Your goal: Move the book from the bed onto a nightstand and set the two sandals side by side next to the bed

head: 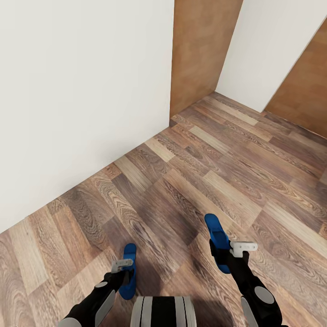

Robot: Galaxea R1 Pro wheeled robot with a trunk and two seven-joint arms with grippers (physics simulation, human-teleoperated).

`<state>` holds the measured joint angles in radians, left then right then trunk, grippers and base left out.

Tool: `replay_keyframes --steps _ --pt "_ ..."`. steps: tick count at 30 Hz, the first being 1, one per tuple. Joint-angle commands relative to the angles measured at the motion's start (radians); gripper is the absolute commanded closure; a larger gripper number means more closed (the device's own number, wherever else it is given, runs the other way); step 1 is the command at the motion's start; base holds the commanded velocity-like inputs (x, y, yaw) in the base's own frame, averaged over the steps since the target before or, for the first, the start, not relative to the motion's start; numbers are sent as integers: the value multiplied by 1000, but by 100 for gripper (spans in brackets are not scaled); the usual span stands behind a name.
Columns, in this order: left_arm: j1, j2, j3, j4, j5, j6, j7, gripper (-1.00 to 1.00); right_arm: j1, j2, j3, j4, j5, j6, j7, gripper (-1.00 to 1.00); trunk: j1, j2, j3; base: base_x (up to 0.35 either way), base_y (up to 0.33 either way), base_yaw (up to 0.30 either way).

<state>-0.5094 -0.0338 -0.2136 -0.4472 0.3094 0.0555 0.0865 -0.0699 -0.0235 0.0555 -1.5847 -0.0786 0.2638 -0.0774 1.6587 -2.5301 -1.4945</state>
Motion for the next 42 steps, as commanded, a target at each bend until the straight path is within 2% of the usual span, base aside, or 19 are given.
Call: replay_keyframes --steps 1,42 --pt "0 1 -8 -2 9 4 9 -100 0 -1 3 -1 -8 5 -9 100 0 -1 -5 0 0 0" --pt "-3 -1 -11 -22 10 4 8 -100 -1 0 3 -1 -7 5 -9 100 0 -1 -5 0 0 0"
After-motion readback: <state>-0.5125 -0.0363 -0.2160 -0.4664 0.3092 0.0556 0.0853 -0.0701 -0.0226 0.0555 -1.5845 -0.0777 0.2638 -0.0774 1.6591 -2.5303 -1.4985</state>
